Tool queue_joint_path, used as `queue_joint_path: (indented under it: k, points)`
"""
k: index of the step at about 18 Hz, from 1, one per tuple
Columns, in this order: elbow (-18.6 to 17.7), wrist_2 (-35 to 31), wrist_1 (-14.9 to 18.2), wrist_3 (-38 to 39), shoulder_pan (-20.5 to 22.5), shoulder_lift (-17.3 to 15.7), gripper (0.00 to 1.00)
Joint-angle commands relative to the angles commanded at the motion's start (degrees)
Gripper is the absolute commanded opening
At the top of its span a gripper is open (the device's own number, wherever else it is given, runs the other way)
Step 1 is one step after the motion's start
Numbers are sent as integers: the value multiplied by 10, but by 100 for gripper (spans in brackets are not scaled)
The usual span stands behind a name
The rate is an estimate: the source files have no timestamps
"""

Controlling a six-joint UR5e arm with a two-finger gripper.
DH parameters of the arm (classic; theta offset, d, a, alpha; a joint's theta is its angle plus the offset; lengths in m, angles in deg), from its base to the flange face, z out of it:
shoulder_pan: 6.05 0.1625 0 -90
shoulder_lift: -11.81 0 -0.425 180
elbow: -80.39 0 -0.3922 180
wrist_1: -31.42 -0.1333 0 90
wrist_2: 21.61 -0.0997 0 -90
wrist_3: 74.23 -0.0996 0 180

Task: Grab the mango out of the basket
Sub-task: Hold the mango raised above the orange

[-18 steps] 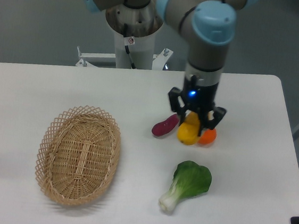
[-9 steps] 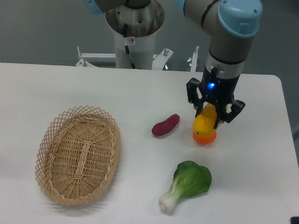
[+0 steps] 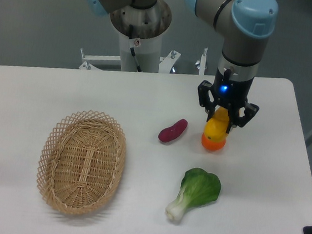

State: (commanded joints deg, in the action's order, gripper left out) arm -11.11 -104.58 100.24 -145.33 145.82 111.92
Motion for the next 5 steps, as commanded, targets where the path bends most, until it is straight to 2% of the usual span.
queue_joint_path:
  k: [5]
  points:
    - [3, 1, 0, 0, 0, 0, 46]
